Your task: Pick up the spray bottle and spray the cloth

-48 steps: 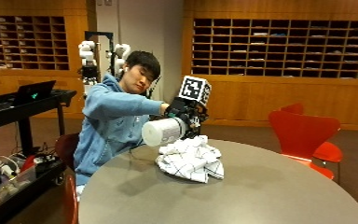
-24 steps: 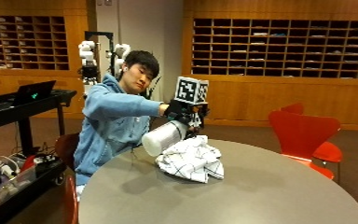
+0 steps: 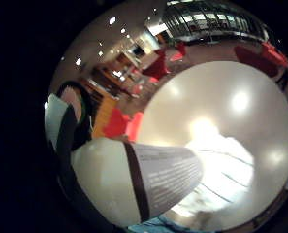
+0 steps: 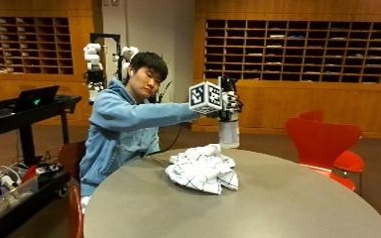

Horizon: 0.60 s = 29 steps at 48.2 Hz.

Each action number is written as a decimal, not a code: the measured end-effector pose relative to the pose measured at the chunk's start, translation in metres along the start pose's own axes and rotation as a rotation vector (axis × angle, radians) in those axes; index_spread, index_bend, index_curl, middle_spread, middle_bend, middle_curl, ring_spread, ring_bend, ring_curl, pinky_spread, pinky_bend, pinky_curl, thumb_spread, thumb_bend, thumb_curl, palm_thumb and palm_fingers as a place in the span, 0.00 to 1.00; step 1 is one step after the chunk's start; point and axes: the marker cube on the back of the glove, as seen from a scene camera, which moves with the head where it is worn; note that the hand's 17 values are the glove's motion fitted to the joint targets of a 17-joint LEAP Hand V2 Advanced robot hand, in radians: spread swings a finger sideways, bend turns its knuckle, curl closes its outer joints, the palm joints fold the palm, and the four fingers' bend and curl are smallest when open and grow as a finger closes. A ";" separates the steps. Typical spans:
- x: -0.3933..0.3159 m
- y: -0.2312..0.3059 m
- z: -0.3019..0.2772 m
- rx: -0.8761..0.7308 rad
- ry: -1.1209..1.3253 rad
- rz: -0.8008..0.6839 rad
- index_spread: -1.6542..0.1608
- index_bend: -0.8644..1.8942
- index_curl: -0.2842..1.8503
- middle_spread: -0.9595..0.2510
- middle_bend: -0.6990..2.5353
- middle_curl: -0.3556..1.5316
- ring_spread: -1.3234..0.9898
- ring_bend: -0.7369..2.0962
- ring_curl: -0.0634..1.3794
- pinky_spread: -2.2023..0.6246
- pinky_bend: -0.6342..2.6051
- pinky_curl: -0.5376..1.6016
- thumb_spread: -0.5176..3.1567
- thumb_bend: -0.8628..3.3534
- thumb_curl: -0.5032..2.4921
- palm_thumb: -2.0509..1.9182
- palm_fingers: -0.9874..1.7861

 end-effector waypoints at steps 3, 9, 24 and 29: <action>0.002 0.004 0.031 0.035 -0.118 0.022 0.81 0.51 0.39 0.71 0.42 0.46 0.49 0.47 0.36 0.69 0.30 0.45 0.20 0.20 0.44 0.74 0.85; 0.017 0.010 0.091 0.003 -0.205 0.059 0.81 0.50 0.39 0.71 0.42 0.46 0.49 0.47 0.36 0.69 0.30 0.45 0.20 0.20 0.44 0.74 0.85; 0.052 0.024 0.161 -0.121 -0.173 0.077 0.81 0.50 0.39 0.71 0.42 0.46 0.49 0.47 0.36 0.69 0.29 0.45 0.21 0.20 0.44 0.74 0.85; 0.052 0.029 0.168 -0.224 -0.120 0.028 0.81 0.48 0.39 0.72 0.42 0.46 0.49 0.46 0.36 0.69 0.29 0.45 0.22 0.20 0.44 0.74 0.83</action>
